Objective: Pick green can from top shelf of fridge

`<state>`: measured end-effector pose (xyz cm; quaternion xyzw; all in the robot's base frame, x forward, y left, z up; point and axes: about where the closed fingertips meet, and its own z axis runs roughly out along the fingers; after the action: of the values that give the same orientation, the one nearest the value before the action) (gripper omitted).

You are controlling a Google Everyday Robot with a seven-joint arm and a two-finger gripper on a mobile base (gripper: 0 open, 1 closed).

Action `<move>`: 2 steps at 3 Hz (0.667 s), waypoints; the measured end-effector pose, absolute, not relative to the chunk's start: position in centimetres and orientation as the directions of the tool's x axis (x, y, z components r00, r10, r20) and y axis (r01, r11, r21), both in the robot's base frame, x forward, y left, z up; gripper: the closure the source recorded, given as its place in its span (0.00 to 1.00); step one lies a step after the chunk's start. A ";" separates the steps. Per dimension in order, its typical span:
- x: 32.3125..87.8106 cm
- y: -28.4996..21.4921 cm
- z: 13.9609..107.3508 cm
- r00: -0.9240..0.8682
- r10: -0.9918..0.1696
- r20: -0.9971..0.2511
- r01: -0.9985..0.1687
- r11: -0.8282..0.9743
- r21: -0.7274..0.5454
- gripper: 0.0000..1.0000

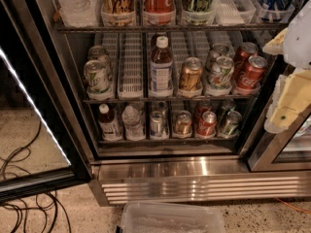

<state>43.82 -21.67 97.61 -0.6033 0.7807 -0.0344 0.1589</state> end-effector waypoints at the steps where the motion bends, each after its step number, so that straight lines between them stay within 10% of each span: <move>1: 43.9 -21.4 97.8 -0.221 -0.949 -0.225 -0.927 0.276 -0.253 0.00; 2: 44.0 -21.4 97.8 -0.221 -0.949 -0.225 -0.927 0.276 -0.253 0.00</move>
Offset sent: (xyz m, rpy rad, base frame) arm 0.0019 0.0047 -0.0005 0.0398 -0.0102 -0.0069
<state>43.95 -21.38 97.78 -0.6007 0.7807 -0.0320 0.1690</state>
